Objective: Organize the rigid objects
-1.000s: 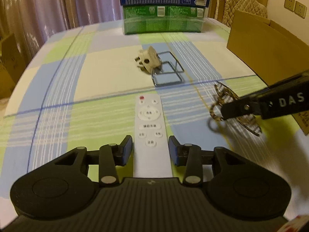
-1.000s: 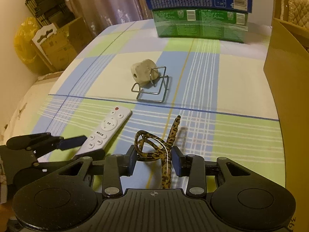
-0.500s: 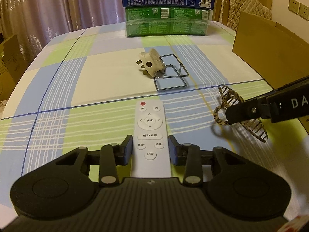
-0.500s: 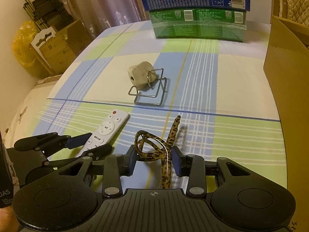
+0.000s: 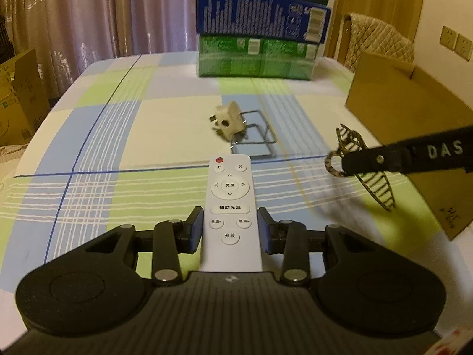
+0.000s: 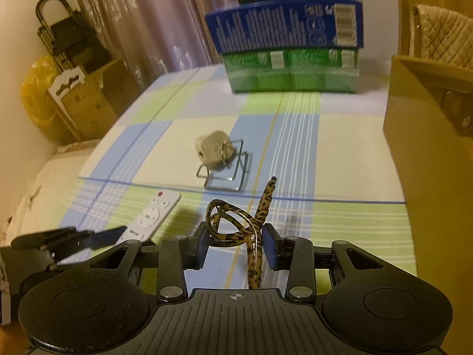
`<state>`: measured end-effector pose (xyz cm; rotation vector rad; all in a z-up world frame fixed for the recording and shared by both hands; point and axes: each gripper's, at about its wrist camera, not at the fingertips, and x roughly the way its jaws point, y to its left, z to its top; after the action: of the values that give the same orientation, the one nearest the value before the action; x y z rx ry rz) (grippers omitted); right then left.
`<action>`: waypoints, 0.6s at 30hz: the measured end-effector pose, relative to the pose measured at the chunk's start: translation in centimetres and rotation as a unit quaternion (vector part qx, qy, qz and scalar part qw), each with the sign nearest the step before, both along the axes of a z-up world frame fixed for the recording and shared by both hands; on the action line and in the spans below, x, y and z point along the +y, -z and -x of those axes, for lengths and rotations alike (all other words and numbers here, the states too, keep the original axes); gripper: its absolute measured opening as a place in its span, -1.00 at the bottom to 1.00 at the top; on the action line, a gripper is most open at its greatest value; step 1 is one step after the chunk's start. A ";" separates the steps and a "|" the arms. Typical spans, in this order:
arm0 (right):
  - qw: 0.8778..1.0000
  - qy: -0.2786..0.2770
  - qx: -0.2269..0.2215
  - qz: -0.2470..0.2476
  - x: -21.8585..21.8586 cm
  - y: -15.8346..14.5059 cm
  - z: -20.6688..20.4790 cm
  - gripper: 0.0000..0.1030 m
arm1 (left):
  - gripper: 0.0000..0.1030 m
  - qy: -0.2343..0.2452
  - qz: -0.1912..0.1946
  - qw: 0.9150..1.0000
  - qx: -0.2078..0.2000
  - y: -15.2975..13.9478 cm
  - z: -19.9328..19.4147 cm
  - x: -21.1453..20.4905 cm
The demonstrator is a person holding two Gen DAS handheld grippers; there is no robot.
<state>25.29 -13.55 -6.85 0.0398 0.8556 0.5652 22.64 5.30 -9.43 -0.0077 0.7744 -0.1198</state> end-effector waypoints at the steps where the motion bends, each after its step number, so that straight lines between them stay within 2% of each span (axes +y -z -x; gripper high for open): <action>1: 1.000 0.004 -0.006 -0.005 -0.2 -0.4 0.3 -0.32 | -0.35 -0.001 0.003 1.000 -0.005 -0.5 0.4 -0.2; 10: 0.998 0.029 -0.053 -0.029 -2.6 -3.8 3.7 -0.32 | -0.35 -0.003 0.020 0.999 -0.035 -4.9 3.3 -2.7; 18: 0.995 0.055 -0.081 -0.036 -6.3 -6.4 5.9 -0.32 | -0.35 0.023 0.005 0.998 -0.056 -8.3 4.8 -6.1</action>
<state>19.38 -19.83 -0.40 0.1056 0.6701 0.4888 17.85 -0.76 -1.09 0.0068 0.6629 -0.1676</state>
